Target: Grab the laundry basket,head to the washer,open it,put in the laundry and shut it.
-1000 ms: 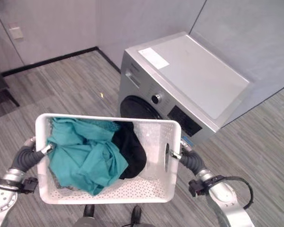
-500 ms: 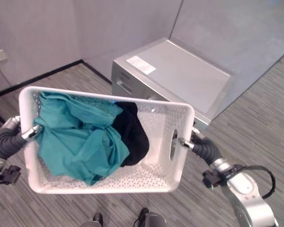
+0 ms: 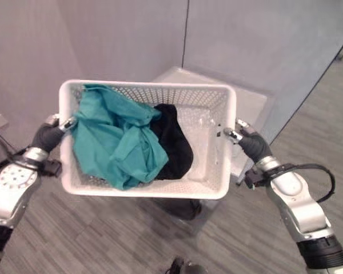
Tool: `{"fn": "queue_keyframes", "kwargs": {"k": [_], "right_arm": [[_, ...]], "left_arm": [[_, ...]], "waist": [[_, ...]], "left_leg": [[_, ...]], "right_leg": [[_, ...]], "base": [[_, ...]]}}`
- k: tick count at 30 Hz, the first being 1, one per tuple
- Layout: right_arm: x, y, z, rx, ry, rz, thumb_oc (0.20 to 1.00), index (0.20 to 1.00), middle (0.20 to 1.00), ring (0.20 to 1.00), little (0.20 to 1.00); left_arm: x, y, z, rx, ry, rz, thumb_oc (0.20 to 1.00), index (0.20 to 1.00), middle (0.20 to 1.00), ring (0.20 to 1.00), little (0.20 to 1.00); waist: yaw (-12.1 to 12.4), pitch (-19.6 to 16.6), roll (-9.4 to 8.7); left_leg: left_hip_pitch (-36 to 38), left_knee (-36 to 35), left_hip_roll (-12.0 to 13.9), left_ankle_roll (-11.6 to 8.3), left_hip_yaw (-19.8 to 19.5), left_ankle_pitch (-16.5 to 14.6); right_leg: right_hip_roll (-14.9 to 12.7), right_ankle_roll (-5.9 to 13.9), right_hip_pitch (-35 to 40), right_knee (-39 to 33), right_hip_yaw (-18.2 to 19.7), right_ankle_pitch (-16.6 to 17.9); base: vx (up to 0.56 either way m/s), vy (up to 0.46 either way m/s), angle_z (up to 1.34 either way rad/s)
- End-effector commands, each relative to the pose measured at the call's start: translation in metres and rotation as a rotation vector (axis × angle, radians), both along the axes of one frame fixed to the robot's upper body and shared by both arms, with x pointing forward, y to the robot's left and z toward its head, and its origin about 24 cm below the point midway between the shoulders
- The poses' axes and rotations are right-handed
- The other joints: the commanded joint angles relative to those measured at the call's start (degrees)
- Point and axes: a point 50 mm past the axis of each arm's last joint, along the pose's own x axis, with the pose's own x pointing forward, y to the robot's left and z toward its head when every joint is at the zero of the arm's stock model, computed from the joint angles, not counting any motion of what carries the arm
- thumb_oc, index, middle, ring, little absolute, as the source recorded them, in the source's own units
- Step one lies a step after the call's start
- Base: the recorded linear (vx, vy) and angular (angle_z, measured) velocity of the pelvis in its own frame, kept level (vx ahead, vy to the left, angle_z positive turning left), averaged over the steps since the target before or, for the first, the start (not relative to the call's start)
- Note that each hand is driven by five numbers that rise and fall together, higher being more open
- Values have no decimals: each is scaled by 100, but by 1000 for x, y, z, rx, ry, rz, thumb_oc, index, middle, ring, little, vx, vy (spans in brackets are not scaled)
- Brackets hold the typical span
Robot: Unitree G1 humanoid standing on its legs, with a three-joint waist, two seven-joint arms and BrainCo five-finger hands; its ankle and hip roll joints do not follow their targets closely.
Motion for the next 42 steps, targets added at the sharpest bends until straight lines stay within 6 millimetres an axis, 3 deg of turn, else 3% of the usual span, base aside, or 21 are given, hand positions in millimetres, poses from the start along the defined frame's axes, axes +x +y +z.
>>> {"fn": "queue_keyframes", "kwargs": {"k": [1,2,3,4,5,6,8,11,14,21,28,31,34,39,42], "right_arm": [[-1,5,42,114,-216,48,200,200,200,200,200],[-1,5,41,109,-211,47,200,200,200,200,200],[1,9,40,106,-206,64,200,200,200,200,200],[5,8,39,105,-209,50,200,200,200,200,200],[8,4,34,111,-191,19,200,200,200,200,200],[6,-2,29,96,-172,-8,200,200,200,200,200],[0,-8,24,77,-145,-30,200,200,200,200,200],[-3,-13,24,61,-141,-43,200,200,200,200,200],[-1,-3,21,72,-139,-4,200,200,200,200,200],[8,-4,36,55,-187,-25,200,200,200,200,200],[31,-15,66,-12,-217,-83,200,200,200,200,200],[53,-9,88,-52,-223,-83,200,200,200,200,200],[64,-2,93,-69,-216,-73,200,200,200,200,200],[87,22,103,-97,-215,-32,200,200,200,200,200],[94,28,103,-93,-212,-35,200,200,200,200,200]], "left_arm": [[-9,16,38,-4,-170,43,200,200,200,200,200],[-9,17,40,1,-172,48,200,200,200,200,200],[-13,19,40,17,-173,52,200,200,200,200,200],[-17,24,41,21,-172,62,200,200,200,200,200],[-16,23,43,27,-172,50,200,200,200,200,200],[-14,21,46,53,-164,38,200,200,200,200,200],[-10,18,49,86,-150,12,200,200,200,200,200],[-2,17,57,119,-150,5,200,200,200,200,200],[13,8,64,113,-164,-11,200,200,200,200,200],[26,-4,81,135,-199,-43,200,200,200,200,200],[47,-22,119,156,-251,-83,200,200,200,200,200],[69,-29,152,150,-259,-52,200,200,200,200,200],[79,-22,166,142,-247,6,200,200,200,200,200],[88,-1,206,151,-243,166,200,200,200,200,200],[90,1,211,149,-236,195,200,200,200,200,200]], "waist": [[232,350,-206],[347,388,-265],[531,353,-237],[668,276,-137],[582,152,-13],[502,42,83],[432,-61,171],[393,-116,191],[307,-166,195],[259,-207,226],[224,-222,288],[170,-225,370],[151,-213,406],[86,-222,497],[74,-206,501]], "left_leg": [[-99,-789,149,870,18,225],[-82,-1299,229,915,-46,178],[-52,-2719,261,832,-592,424],[77,-3595,377,646,-1186,751],[349,-3961,413,581,-1294,632],[526,-4155,414,482,-1191,736],[792,-4356,217,504,-1164,575],[1004,-4465,79,588,-940,442],[1156,-4578,-108,745,-757,294],[1245,-4662,-196,803,-673,244],[1286,-4735,-223,803,-661,258],[1299,-4748,-209,786,-622,295],[1304,-4755,-200,773,-597,313],[1297,-4775,-155,732,-457,368],[1268,-4767,-151,720,-438,384]], "right_leg": [[-61,505,495,-1208,459,634],[-142,578,568,-1199,593,612],[-168,654,615,-1192,886,565],[-142,669,737,-1136,1179,467],[-106,706,797,-1098,1275,396],[-105,701,872,-1084,1272,373],[-257,788,998,-1105,1352,390],[-404,907,994,-1085,1469,443],[-584,1069,918,-1100,1625,550],[-692,1171,933,-1194,1633,634],[-735,1229,922,-1242,1616,702],[-756,1259,890,-1246,1611,734],[-748,1268,872,-1260,1620,753],[-742,1307,817,-1335,1618,827],[-733,1312,816,-1357,1590,833]], "base": [[133,108,-105],[258,286,-159],[357,374,-95],[431,416,-132],[428,377,-180],[328,307,-161],[267,339,-45],[122,228,-23],[66,191,-12],[8,28,-9],[-1,2,-1],[-6,-12,-2],[-7,-22,-10],[8,-12,-8],[8,-7,-5]]}}
